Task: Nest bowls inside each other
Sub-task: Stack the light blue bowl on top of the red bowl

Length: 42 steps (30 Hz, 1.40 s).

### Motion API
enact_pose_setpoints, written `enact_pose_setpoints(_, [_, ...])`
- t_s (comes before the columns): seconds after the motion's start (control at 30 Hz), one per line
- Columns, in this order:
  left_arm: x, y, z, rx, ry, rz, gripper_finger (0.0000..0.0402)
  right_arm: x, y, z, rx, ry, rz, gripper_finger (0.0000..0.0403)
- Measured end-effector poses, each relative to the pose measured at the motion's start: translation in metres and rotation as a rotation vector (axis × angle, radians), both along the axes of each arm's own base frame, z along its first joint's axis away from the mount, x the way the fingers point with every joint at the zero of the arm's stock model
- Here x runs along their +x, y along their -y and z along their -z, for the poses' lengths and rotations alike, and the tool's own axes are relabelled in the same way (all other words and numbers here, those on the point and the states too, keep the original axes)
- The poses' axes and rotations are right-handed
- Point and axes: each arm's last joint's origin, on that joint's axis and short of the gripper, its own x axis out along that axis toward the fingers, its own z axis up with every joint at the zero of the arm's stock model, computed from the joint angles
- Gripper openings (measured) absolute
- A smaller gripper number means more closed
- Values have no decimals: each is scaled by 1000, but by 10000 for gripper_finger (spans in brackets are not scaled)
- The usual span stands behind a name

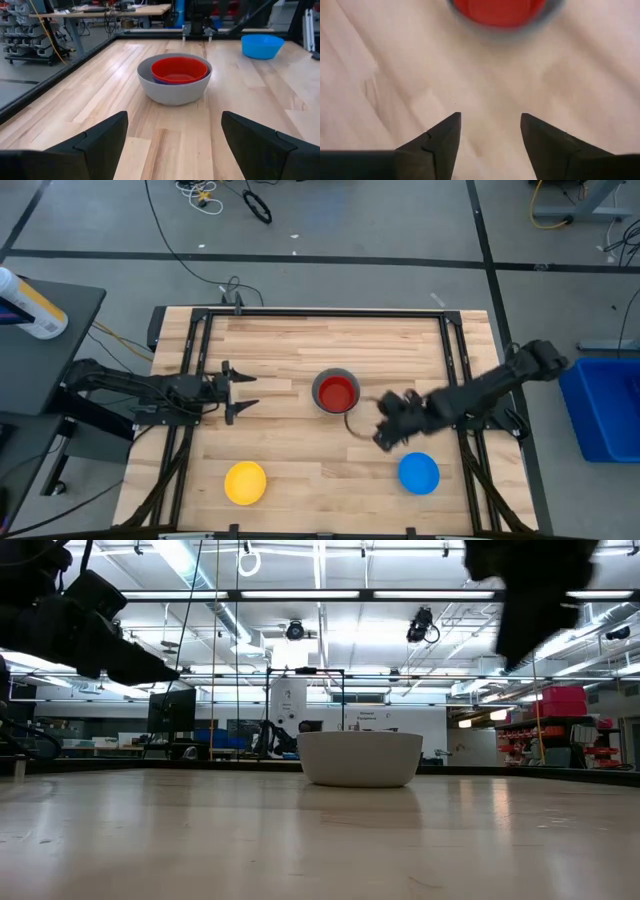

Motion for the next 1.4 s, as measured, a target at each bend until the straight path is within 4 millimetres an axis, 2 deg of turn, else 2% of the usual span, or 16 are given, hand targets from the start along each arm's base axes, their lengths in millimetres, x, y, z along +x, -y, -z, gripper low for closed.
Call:
enact_pose_setpoints(0.23, [1, 0, 1, 7, -4, -6, 331, -42, -40, 33, 95, -166, 125, 224])
enact_pose_setpoints(0.47, [1, 0, 1, 8, -4, -8, 331, -72, -65, 42, 164, -221, 201, 220])
enact_pose_setpoints(0.7, [1, 0, 1, 8, -3, -9, 331, -87, -68, 53, 146, -247, 239, 222])
enact_pose_setpoints(0.97, [1, 0, 0, 2, 0, -10, 331, -91, -66, 77, 215, -255, 221, 214])
enact_pose_setpoints(1.03, [1, 0, 0, 2, 0, -10, 331, -90, -67, 78, 230, -250, 209, 193])
enact_pose_setpoints(1.1, [1, 0, 0, 1, 1, -10, 331, -89, -68, 78, 235, -245, 190, 152])
enact_pose_setpoints(1.23, [1, 0, 0, 0, 1, -10, 331, -86, -70, 78, 242, -209, 141, 27])
enact_pose_setpoints(1.3, [1, 0, 0, -1, 2, -11, 331, -84, -70, 77, 220, -155, 130, 10])
enact_pose_setpoints(1.4, [1, 0, 0, -1, 1, -11, 331, -79, -65, 77, 157, -86, 139, 6])
